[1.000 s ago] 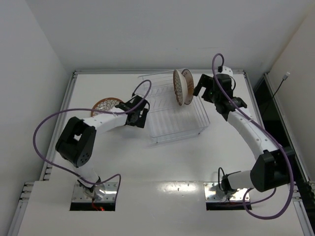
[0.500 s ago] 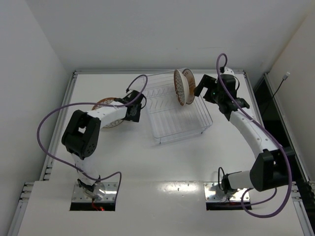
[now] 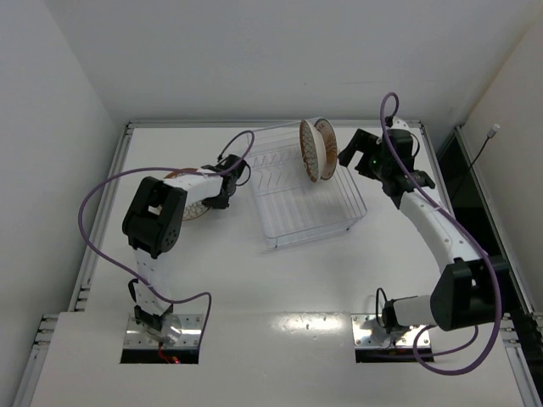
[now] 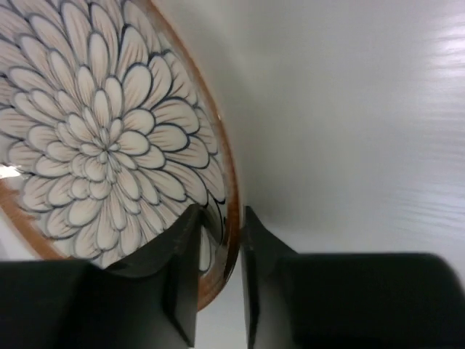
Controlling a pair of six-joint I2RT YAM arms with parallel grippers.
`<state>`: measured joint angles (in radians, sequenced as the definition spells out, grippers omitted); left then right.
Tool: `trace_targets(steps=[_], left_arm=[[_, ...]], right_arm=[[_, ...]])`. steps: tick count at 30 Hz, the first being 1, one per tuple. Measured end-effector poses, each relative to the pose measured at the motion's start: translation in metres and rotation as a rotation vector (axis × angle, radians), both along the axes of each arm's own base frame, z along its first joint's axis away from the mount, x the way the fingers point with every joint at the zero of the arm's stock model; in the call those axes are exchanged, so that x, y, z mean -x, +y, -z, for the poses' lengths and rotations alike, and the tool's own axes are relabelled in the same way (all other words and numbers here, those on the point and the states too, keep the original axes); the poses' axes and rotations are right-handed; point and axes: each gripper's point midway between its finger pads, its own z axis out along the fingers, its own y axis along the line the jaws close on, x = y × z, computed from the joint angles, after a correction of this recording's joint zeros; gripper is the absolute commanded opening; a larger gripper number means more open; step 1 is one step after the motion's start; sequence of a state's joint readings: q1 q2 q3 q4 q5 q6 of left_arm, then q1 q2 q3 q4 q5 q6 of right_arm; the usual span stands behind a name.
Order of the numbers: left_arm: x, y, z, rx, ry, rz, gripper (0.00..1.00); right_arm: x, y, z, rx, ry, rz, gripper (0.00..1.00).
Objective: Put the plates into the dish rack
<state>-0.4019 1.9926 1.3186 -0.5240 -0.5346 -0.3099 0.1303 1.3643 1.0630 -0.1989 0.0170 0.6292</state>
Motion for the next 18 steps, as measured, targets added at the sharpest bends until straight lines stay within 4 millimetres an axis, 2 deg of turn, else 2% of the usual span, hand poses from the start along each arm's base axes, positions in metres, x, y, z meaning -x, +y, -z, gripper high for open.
trace_targets(steps=[3, 6, 10, 13, 15, 18], left_arm=[[0.001, 0.011, 0.001, -0.077, 0.027, 0.027, 0.00], [0.002, 0.024, -0.004, -0.137, 0.040, 0.024, 0.00], [0.007, 0.025, 0.000, -0.138, 0.065, 0.031, 0.00], [0.009, 0.023, -0.004, -0.130, 0.063, 0.027, 0.00], [0.012, 0.019, -0.017, -0.099, 0.041, 0.011, 0.00], [0.009, 0.002, -0.063, 0.002, -0.055, -0.018, 0.00]], right_arm=[[0.001, -0.001, 0.002, -0.005, 0.003, -0.001, 0.97], [0.001, -0.002, 0.003, -0.011, 0.005, -0.003, 0.97], [0.001, -0.003, 0.001, -0.017, 0.000, -0.005, 0.97], [0.000, -0.004, -0.003, -0.021, -0.010, -0.003, 0.97], [0.001, -0.004, -0.007, -0.026, -0.019, -0.004, 0.97], [0.002, -0.004, -0.012, -0.030, -0.035, -0.006, 0.97]])
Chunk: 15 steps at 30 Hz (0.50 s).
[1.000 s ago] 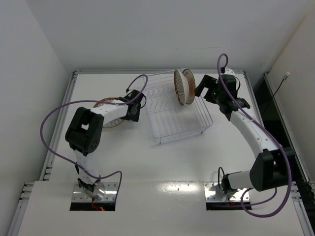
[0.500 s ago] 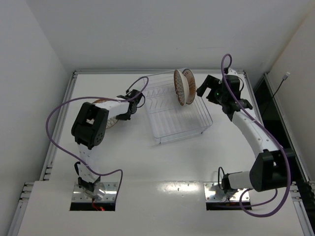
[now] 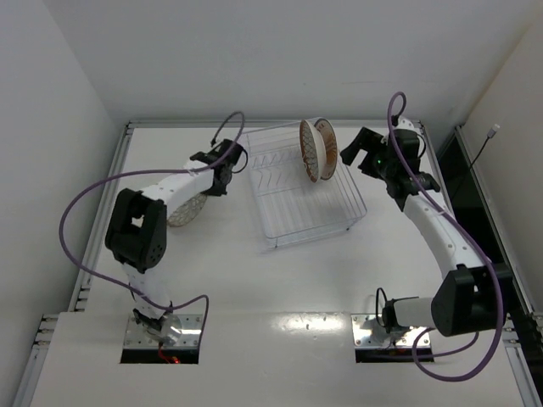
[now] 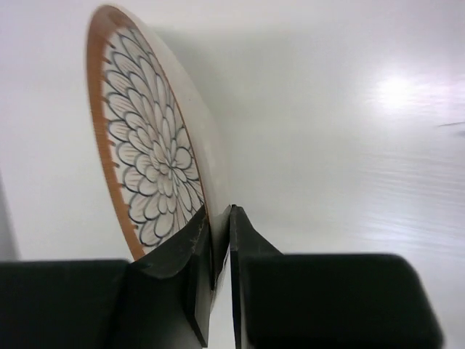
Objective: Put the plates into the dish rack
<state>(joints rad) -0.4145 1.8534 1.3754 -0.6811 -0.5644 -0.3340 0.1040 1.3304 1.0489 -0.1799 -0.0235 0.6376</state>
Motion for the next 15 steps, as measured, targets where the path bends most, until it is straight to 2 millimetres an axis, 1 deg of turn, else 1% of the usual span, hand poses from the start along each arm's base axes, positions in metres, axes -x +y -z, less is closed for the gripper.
trace_targets(steps=[1, 4, 6, 7, 10, 11, 13, 14, 15], left_arm=[[-0.004, -0.010, -0.019, 0.058, -0.043, -0.007, 0.00], [-0.018, -0.050, -0.092, 0.220, -0.227, 0.019, 0.00], [-0.022, -0.077, -0.151, 0.317, -0.381, 0.057, 0.00], [-0.021, -0.089, -0.178, 0.364, -0.449, 0.078, 0.00], [-0.007, -0.118, -0.242, 0.497, -0.610, 0.138, 0.00], [-0.001, -0.126, -0.260, 0.545, -0.654, 0.159, 0.00], [0.006, -0.139, -0.287, 0.643, -0.730, 0.185, 0.00], [0.008, -0.143, -0.298, 0.705, -0.781, 0.195, 0.00], [0.009, -0.144, -0.302, 0.744, -0.807, 0.195, 0.00]], right_arm=[[0.000, 0.000, -0.001, -0.005, -0.002, -0.001, 0.97], [0.001, -0.002, -0.001, -0.016, -0.006, 0.002, 0.97], [0.000, -0.005, 0.000, -0.024, -0.006, 0.007, 0.97], [0.000, -0.005, 0.001, -0.028, -0.005, 0.007, 0.97], [0.001, -0.008, 0.005, -0.036, 0.004, 0.012, 0.97], [0.002, -0.009, 0.006, -0.038, 0.007, 0.013, 0.97], [0.002, -0.011, 0.007, -0.043, 0.009, 0.013, 0.97], [0.002, -0.012, 0.008, -0.044, 0.009, 0.014, 0.97], [0.002, -0.013, 0.008, -0.046, 0.009, 0.014, 0.97]])
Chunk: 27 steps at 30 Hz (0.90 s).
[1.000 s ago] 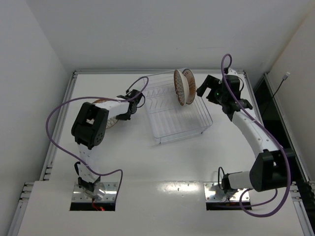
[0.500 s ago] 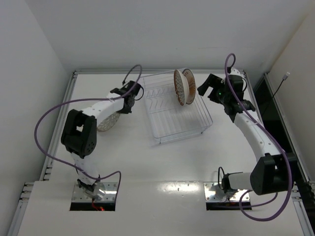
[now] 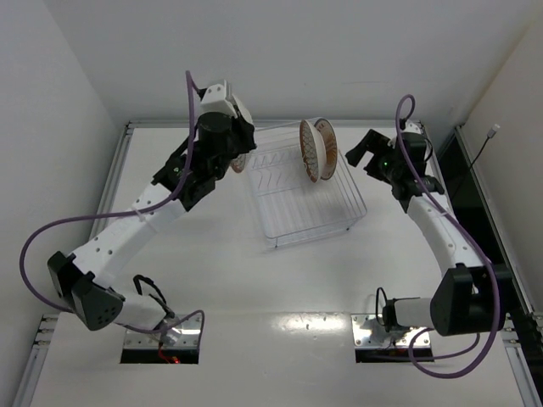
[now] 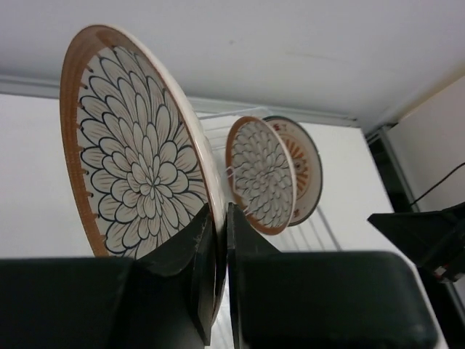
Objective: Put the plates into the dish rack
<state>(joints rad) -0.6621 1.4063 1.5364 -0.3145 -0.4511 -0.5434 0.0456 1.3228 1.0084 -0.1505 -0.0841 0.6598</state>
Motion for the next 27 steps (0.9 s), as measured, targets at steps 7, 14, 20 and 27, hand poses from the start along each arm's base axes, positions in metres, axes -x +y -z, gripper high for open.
trace_targets(steps=[7, 14, 20, 27], left_arm=[[-0.029, -0.035, 0.014, 0.183, -0.037, 0.116, 0.00], [-0.058, -0.098, 0.062, 0.336, 0.043, 0.268, 0.00], [-0.065, -0.109, 0.076, 0.436, 0.062, 0.273, 0.00], [-0.073, -0.109, 0.081, 0.495, 0.046, 0.241, 0.00]], right_arm=[[-0.001, -0.006, 0.002, -0.015, -0.005, -0.002, 0.97], [-0.002, -0.017, 0.004, -0.036, -0.013, 0.007, 0.97], [0.001, -0.031, 0.013, -0.058, -0.003, 0.021, 0.97], [0.002, -0.049, 0.019, -0.089, -0.004, 0.036, 0.97]])
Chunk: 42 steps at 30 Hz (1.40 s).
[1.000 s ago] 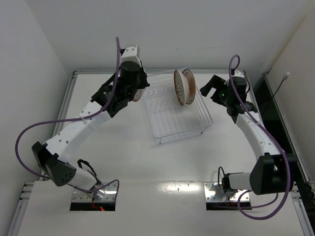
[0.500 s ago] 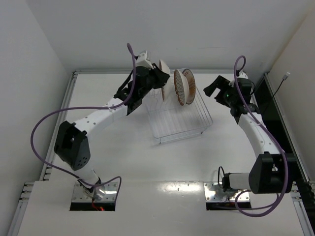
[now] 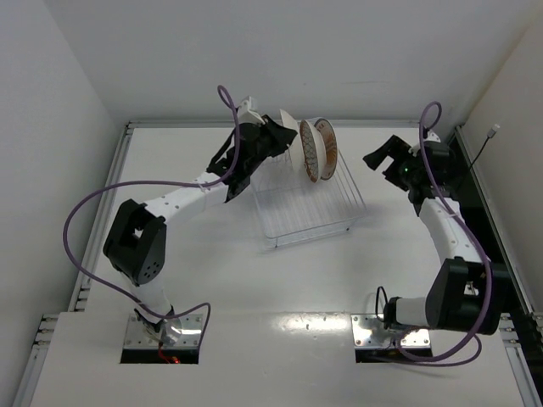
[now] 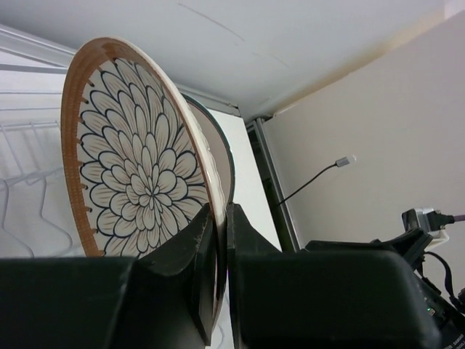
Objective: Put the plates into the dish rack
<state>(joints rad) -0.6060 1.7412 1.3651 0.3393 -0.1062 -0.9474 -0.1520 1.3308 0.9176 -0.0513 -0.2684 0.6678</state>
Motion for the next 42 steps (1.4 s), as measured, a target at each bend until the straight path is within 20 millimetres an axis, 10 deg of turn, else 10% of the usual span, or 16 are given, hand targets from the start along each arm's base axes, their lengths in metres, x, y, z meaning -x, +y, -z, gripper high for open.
trace_targets(steps=[42], left_arm=[[-0.026, 0.012, 0.066, -0.196, 0.102, -0.177, 0.00]], right_arm=[[0.003, -0.015, 0.020, -0.096, 0.022, -0.013, 0.97]])
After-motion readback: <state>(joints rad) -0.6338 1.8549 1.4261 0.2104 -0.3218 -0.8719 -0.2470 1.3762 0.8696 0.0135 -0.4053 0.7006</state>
